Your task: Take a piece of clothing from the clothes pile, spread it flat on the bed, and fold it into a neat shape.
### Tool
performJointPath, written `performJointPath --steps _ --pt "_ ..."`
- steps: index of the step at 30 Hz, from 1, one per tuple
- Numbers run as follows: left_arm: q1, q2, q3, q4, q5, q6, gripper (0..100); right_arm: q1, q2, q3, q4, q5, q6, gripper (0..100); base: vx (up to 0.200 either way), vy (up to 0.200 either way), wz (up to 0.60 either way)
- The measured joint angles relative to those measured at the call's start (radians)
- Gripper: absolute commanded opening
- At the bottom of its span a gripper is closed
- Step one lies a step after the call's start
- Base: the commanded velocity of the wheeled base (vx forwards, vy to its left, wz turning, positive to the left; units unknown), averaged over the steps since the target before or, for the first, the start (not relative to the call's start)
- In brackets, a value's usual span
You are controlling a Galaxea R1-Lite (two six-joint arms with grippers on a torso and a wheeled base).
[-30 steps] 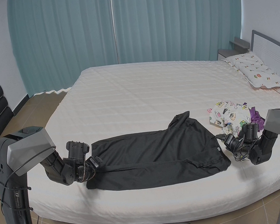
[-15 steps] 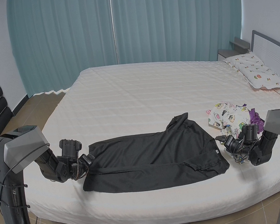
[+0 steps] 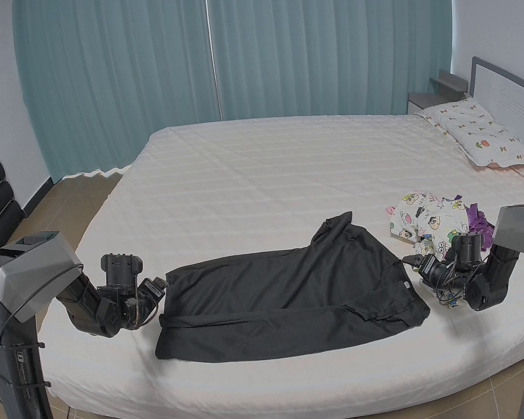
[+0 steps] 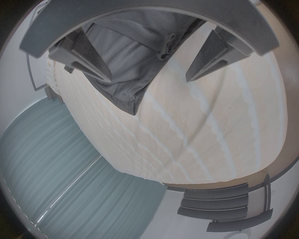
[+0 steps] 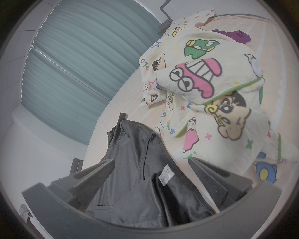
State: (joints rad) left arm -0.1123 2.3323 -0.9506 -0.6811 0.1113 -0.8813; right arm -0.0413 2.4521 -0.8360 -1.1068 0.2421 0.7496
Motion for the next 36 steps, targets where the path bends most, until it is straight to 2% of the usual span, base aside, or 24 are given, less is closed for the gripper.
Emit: performJointPath --steps 11,16,19,23,26,36 --pt "0.017 0.010 -0.083 0.047 -0.004 0.002 100 0.004 0.001 0.001 -0.001 0.000 -0.003 100 0.000 0.000 0.00" --pt "0.024 0.042 -0.192 0.125 -0.004 0.011 100 0.006 0.001 0.000 0.000 0.000 -0.002 100 0.000 0.000 0.00" --pt "0.030 0.077 -0.276 0.152 -0.010 0.053 100 0.007 0.002 0.000 0.000 0.000 -0.001 100 0.000 0.000 0.00" --pt "0.041 0.136 -0.359 0.173 -0.077 0.140 100 0.010 0.004 0.002 0.000 0.000 -0.001 100 0.000 0.000 0.00" --pt "0.047 0.173 -0.407 0.181 -0.133 0.171 100 0.013 0.005 0.004 -0.001 0.000 -0.001 100 0.000 0.000 0.00" --pt "0.056 0.232 -0.462 0.185 -0.166 0.181 100 0.023 0.018 0.000 0.000 0.000 -0.003 100 0.000 0.000 0.00"
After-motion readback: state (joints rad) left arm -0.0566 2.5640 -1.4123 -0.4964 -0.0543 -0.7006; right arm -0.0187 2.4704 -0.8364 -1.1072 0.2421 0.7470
